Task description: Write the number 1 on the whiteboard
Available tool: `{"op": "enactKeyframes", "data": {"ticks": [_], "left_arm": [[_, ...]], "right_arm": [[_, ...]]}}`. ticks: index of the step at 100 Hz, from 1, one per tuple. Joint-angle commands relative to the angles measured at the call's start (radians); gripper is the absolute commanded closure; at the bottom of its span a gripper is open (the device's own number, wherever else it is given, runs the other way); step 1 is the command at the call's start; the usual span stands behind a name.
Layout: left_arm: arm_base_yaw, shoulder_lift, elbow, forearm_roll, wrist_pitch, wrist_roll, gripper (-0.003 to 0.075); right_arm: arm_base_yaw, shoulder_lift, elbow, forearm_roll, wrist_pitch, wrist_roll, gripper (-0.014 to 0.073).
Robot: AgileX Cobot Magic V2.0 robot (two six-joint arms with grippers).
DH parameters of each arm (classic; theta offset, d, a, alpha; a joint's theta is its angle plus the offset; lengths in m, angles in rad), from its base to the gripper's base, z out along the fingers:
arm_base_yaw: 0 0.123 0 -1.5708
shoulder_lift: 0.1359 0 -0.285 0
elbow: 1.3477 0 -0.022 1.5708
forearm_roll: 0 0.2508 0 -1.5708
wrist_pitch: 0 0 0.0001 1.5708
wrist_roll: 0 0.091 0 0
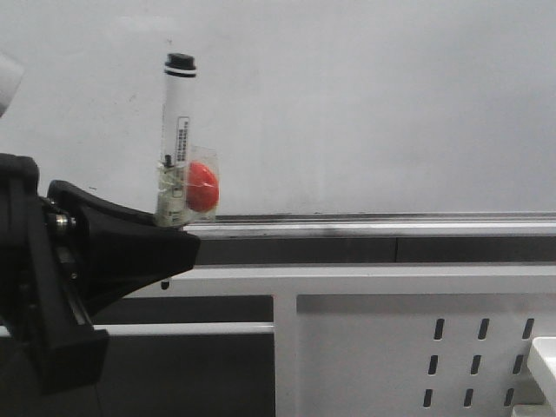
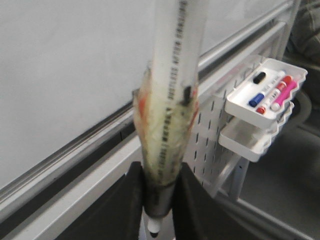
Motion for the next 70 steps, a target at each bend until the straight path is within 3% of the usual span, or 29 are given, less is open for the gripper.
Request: {"op": "enactKeyframes", "data": {"ticks": [1,9,24,35,70], "left_arm": [[-0.017,-0.085,-0.059,0.100,0.101,-0.016,0.0740],[-0.051,-0.149,-0.105,0.176,0.267,-0.030,0.0740],[-0.160,-0.254,-0.191,0.196,0.637,-0.030,0.0740],[-0.239,-0.297,-0.242,0.198,0.800,-0.030,0.0740],[-0.294,-0.320,-0.339,0.222,0.952,-0.030,0.0740]], "right_arm": [[0.079,0.050,-0.058,-0.056,-0.026,-0.026,0.0648],[0.144,0.098,-0.080,-0.100,-0.028,-0.026,0.0570],[0.212,0.201,-0.124,-0.167,-0.030,-0.026,0.0289],[0.215,0.267,-0.153,-0.176,-0.030,-0.026,0.0133],[0.217,0.381,-0.235,-0.171,-0.109,-0.026,0.0122]]}}
